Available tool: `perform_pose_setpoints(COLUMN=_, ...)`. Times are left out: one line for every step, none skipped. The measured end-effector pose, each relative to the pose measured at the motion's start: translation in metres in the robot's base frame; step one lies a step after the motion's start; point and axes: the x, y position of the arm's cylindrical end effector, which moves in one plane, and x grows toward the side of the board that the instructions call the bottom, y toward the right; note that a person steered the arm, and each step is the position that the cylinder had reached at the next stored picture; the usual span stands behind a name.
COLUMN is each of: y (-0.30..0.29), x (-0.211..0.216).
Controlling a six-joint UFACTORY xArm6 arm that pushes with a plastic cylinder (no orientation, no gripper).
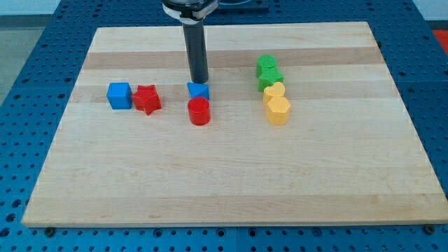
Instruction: Slide blue triangle closer to the red star
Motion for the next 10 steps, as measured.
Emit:
perform_pose_setpoints(y=0.003, x=0.022)
perform_pose_setpoints(y=0.007, x=0.034)
perform_pose_setpoints(y=0.020, x=0.037)
perform_pose_setpoints(y=0.031, x=0.053)
perform_pose_setpoints(y=0.033, x=0.065)
perform_pose_setpoints(y=0.030, x=0.065)
perform_pose_setpoints(y=0.018, x=0.063)
perform_pose_setpoints(y=0.002, x=0.056)
perform_pose_setpoints(y=-0.012, x=0.055)
perform_pose_setpoints(y=-0.019, x=0.055)
